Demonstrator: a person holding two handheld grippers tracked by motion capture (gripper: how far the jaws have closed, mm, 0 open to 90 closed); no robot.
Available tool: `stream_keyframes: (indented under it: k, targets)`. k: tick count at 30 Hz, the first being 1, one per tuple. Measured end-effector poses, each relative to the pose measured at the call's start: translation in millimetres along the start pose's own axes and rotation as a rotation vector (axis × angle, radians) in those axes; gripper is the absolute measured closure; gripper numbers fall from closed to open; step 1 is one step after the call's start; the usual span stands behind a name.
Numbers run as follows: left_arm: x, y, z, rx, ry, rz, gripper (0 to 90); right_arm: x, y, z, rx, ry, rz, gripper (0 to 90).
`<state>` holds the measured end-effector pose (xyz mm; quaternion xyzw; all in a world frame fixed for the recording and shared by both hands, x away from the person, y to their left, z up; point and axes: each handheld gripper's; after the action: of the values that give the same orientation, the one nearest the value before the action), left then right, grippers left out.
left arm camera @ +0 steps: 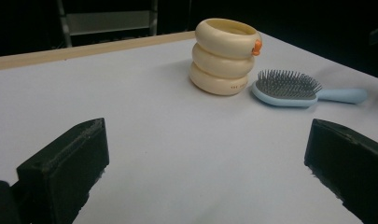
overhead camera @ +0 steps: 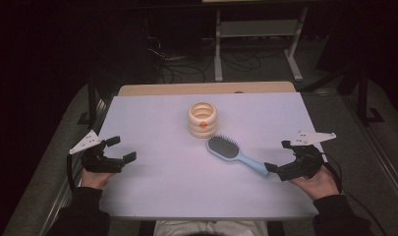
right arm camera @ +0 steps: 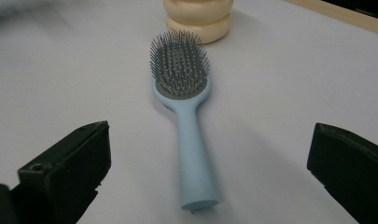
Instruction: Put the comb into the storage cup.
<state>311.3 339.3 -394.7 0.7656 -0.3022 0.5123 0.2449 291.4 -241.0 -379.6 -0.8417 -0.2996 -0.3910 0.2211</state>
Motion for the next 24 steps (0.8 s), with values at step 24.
stream_keyframes:
  k: [24]
  targets:
    - [-0.2,0.0,2.1,-0.005,-0.008,-0.001,0.0,27.9,7.3,4.0,0.047,-0.055,0.000,0.0]
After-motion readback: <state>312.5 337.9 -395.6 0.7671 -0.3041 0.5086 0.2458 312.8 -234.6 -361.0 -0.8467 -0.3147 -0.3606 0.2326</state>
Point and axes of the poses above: each handheld gripper's, and its own axes: z roughly forward along the jaws, x roughly out of its top, y roughly to its right, and after that the axes turned 5 degrees about z, right-handed
